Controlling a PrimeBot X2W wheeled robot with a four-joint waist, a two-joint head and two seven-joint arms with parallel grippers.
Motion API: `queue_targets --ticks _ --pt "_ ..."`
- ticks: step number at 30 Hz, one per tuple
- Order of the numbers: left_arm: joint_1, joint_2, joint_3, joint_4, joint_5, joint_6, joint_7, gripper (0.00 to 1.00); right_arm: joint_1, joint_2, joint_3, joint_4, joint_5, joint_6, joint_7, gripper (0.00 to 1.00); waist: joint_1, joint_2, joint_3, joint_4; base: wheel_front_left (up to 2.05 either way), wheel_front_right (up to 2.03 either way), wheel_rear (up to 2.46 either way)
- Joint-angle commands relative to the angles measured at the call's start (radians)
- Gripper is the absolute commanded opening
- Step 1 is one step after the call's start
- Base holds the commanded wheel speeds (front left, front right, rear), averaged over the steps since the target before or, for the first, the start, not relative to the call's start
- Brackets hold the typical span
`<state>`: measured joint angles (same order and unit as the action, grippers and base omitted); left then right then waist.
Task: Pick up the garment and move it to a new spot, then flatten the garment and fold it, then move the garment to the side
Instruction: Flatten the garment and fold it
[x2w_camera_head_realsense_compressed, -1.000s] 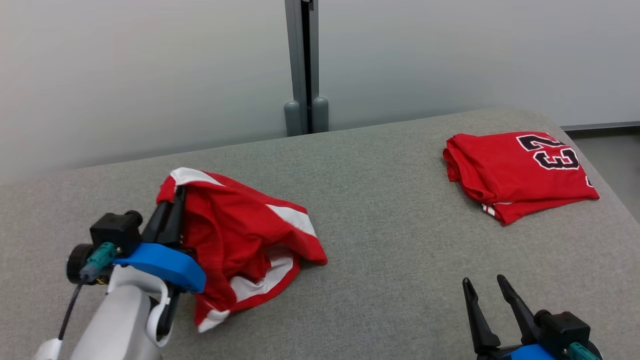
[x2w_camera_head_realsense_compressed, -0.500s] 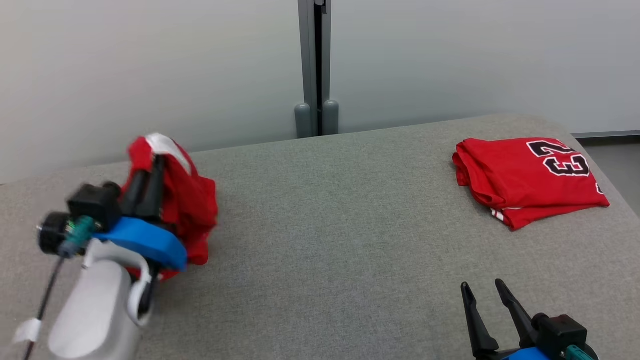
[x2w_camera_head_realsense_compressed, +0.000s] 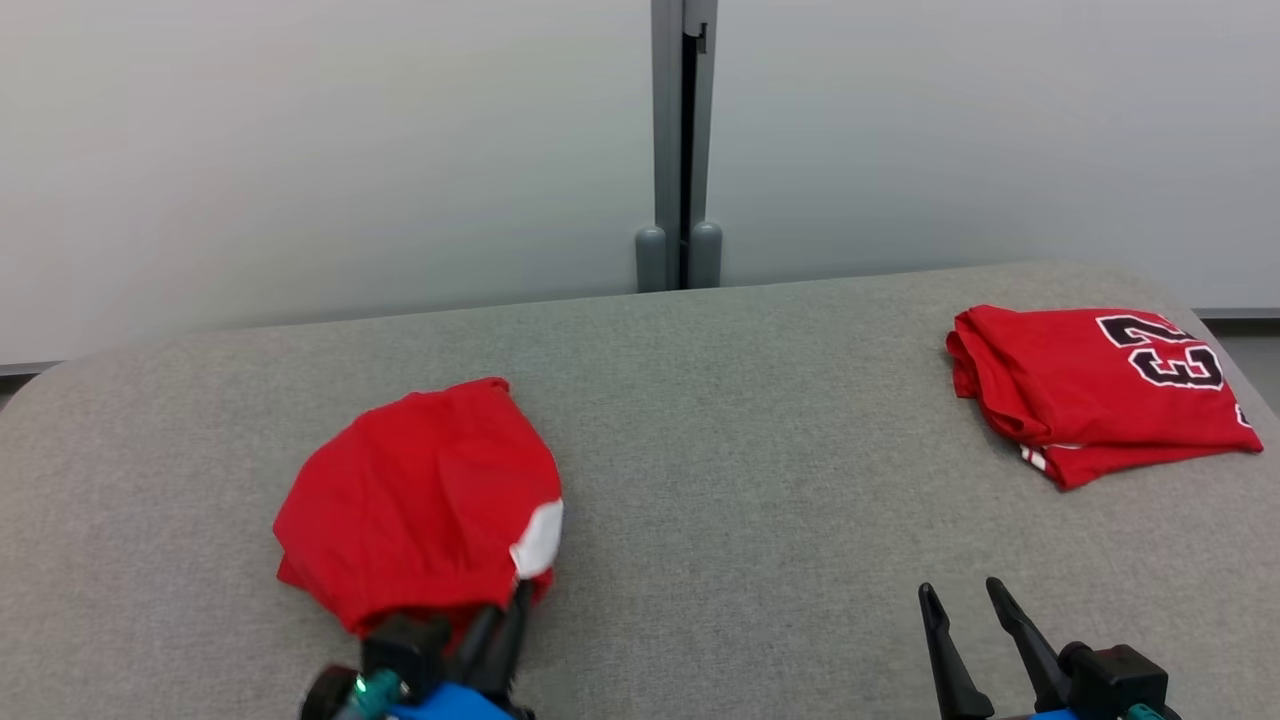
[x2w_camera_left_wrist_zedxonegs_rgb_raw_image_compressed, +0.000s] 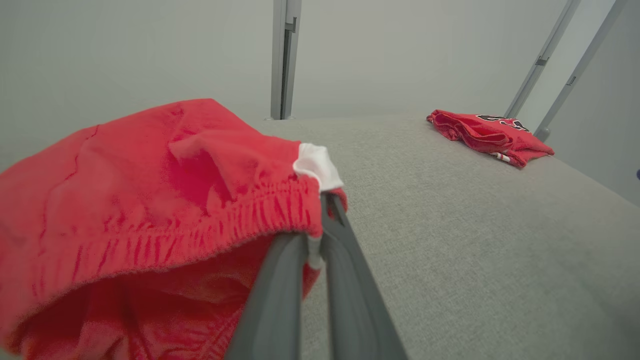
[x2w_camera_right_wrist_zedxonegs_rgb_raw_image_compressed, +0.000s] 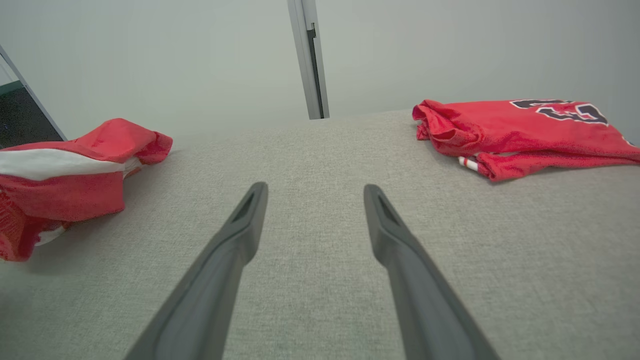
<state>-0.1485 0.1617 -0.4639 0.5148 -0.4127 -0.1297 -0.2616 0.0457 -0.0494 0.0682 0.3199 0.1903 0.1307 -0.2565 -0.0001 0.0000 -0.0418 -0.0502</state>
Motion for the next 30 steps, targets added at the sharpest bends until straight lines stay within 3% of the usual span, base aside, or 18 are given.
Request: queue_targets --ticks 1,8,17,21,22,23,30 --pt "0.035 -0.009 -0.022 -0.008 -0.005 -0.001 -0.005 0.00 0.007 -0.002 0.000 0.005 0.007 0.000 -0.005 1.00 0.0001 0.0000 -0.004 0.010 0.00 0.00 0.00" --pt "0.156 -0.003 -0.065 0.001 -0.001 -0.001 -0.005 0.00 0.015 -0.002 0.004 0.017 0.014 0.000 -0.007 1.00 0.0001 0.0000 -0.019 0.046 0.00 0.00 0.00" --pt "0.272 0.102 0.050 -0.014 0.033 0.051 -0.005 0.00 0.027 -0.002 -0.004 0.029 0.016 0.000 -0.008 1.00 0.0001 0.0000 -0.024 0.071 0.00 0.00 0.00" --pt "0.291 0.108 0.078 -0.021 0.024 0.050 -0.005 0.00 0.033 -0.002 -0.003 0.034 0.019 0.000 -0.009 1.00 0.0001 0.0000 -0.025 0.080 0.00 0.00 0.00" --pt "0.293 0.108 0.084 -0.027 0.026 0.048 -0.005 0.44 0.034 -0.002 -0.002 0.035 0.021 0.000 -0.009 1.00 0.0001 0.0000 -0.026 0.082 0.00 0.00 0.00" --pt "0.295 0.104 0.089 -0.033 0.027 0.047 -0.005 1.00 0.033 -0.002 0.001 0.038 0.022 0.000 -0.008 1.00 0.0001 0.0000 -0.026 0.083 0.00 0.00 0.00" --pt "0.320 0.060 0.162 -0.091 0.047 0.068 -0.005 1.00 0.019 -0.002 0.006 0.046 0.029 0.000 -0.009 1.00 0.0001 0.0000 -0.030 0.085 0.00 0.00 0.00"
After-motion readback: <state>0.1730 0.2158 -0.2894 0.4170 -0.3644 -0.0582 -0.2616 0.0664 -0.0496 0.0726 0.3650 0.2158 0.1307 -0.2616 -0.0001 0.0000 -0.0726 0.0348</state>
